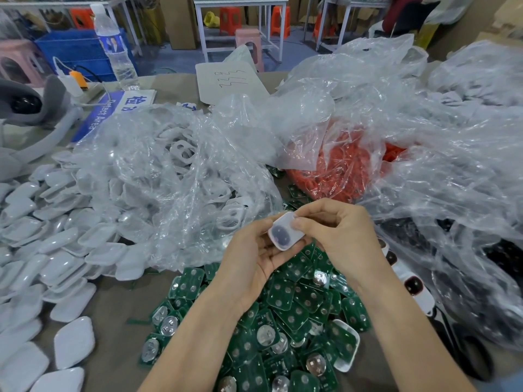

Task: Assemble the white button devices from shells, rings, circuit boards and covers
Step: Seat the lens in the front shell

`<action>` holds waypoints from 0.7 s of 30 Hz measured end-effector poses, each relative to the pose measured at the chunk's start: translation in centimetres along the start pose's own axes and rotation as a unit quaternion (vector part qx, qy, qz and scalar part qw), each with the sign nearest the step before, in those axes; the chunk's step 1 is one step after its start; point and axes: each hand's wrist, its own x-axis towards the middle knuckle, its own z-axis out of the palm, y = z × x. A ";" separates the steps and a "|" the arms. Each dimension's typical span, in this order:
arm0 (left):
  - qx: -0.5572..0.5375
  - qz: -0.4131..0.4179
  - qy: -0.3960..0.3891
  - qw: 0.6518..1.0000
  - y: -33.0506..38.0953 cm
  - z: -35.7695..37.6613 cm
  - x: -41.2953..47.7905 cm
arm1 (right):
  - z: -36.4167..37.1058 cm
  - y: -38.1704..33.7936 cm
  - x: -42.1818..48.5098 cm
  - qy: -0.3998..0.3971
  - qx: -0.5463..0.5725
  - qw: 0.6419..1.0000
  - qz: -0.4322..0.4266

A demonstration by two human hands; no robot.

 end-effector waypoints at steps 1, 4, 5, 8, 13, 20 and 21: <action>0.000 0.001 -0.001 1.000 0.0 0.0 0.0 | 0.1 0.1 0.0 0.005 -0.010 1.000 -0.003; -0.006 0.001 -0.004 1.000 0.0 0.1 0.0 | 0.4 0.2 -0.3 0.025 -0.030 0.999 -0.015; -0.011 -0.001 -0.005 1.000 0.0 0.1 0.0 | 0.5 0.3 -0.3 0.031 -0.035 0.999 -0.018; -0.010 -0.004 -0.009 1.000 0.0 0.2 0.0 | 0.6 0.4 -0.5 0.041 -0.058 0.997 -0.028; 0.030 0.016 -0.030 0.999 0.0 0.4 -0.3 | 0.7 0.6 -0.5 0.075 -0.090 0.992 -0.048; 0.076 0.036 -0.044 0.996 -0.3 0.4 -0.3 | -0.4 0.6 0.5 0.007 -0.094 0.995 0.018; 0.085 0.036 -0.048 0.995 -0.3 0.4 -0.2 | -0.7 0.5 0.7 -0.012 -0.087 0.995 0.037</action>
